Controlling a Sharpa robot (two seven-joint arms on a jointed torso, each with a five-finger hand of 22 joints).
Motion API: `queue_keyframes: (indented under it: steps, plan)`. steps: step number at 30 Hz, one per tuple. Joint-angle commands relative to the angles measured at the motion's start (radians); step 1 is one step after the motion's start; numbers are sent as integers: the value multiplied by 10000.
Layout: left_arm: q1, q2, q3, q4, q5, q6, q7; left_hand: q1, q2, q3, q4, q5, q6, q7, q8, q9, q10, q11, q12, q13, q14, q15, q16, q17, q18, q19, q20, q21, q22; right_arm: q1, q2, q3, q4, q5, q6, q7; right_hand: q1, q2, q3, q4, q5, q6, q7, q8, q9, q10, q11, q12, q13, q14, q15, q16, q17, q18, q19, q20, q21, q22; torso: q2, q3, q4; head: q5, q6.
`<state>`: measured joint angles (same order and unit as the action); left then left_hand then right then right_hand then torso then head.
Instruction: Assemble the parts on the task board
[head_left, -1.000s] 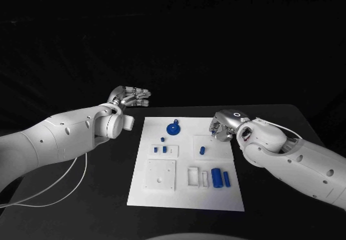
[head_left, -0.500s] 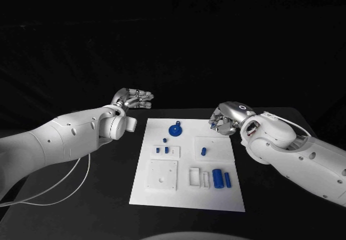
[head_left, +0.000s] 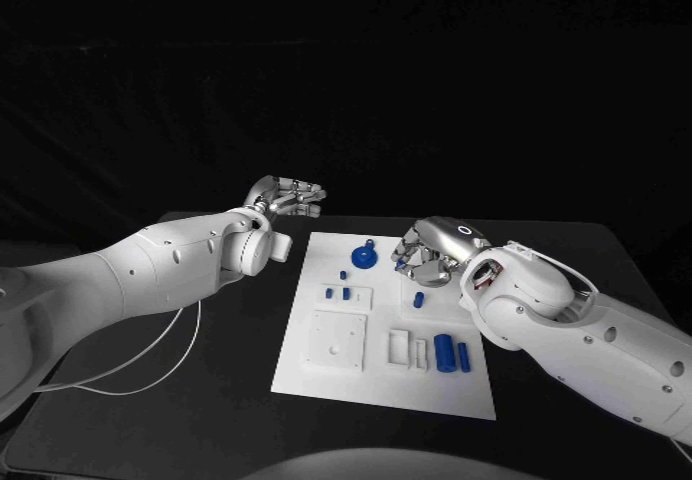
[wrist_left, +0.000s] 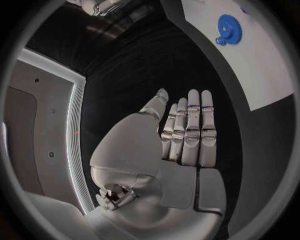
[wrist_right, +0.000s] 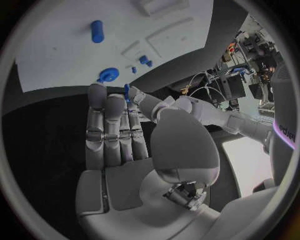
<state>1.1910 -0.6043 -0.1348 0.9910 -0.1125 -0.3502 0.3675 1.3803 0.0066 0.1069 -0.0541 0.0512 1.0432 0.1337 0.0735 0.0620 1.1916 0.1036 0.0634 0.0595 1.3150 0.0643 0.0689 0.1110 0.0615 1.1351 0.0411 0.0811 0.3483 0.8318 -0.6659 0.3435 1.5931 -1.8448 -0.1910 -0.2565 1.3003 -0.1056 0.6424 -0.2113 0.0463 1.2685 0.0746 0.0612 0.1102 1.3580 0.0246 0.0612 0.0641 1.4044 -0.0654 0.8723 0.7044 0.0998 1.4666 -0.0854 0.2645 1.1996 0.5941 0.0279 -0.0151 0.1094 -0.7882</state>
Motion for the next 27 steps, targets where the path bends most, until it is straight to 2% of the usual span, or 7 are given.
queue_keyframes:
  steps: [1,7,9,11,14,19,27]
  plan:
    - [-29,114,14,-108,-104,168,276,-5,61,7,-45,15,-28,-5,48,16,-8,-44,-16,-10,40,-26,-34,11,-89,39,12,40,-9,-45,181,-156,-6,-526,-232,231,53,11,-31,13,20,55,4,36,11,90,-40,29,13,10,-16,-49,13,127,281,-72,-66,21,-146,-37,39,186,-122]
    - [-41,319,16,-295,-206,168,288,-10,79,26,-85,15,-17,-7,52,16,3,-48,-15,-10,29,-26,-33,19,-93,28,10,52,-16,-74,583,-680,-110,-810,-294,285,55,19,-26,6,20,47,6,32,7,81,-36,26,11,15,-14,-51,20,128,287,-71,-71,30,-221,-68,37,450,-252]
    - [-42,372,16,-329,-221,171,286,-10,79,26,-85,15,-17,-7,52,16,3,-48,-15,-10,29,-26,-33,19,-93,28,10,52,-16,-79,678,-853,-161,-864,-314,302,57,20,-29,-5,20,53,5,35,6,84,-37,28,11,23,-14,-50,27,132,297,-71,-72,39,-229,-74,39,522,-253]
    - [-42,421,17,-351,-231,189,272,-10,79,26,-85,15,-17,-7,52,16,3,-48,-15,-10,29,-26,-33,19,-93,28,10,52,-16,-101,784,-1057,-225,-921,-364,327,53,24,-29,-11,20,54,4,33,4,85,-37,27,11,33,-15,-45,35,133,318,-72,-59,56,-223,-73,45,591,-288]
    - [-43,475,17,-352,-64,344,161,-68,101,25,-86,12,-34,-1,42,15,-4,-43,-17,-10,18,-20,-33,26,-98,10,16,63,-26,-213,939,-1286,-305,-1067,-505,338,44,36,-6,-27,16,43,9,33,-5,75,-31,27,11,32,-11,-58,48,134,319,-71,4,154,-189,-52,44,637,-257]
    - [-43,523,18,-285,-20,520,65,-91,103,13,-83,11,-66,14,30,15,-40,-28,-17,-10,-8,-7,-39,23,-101,-5,25,56,-38,-392,1163,-1442,-474,-1180,-726,216,37,18,14,-44,21,64,0,36,-6,92,-38,28,11,57,-16,-61,64,143,309,-74,57,271,-175,-52,69,769,-347]
    - [-43,578,19,-230,-43,560,64,-109,112,-3,-87,11,-84,17,35,16,-50,-24,-14,-9,-24,-2,-33,25,-96,-8,32,55,-60,-553,1366,-1497,-725,-1249,-765,-80,34,9,48,-84,20,74,-4,32,-12,104,-38,27,10,70,-20,-69,75,152,305,-78,84,358,-188,-66,53,928,-531]
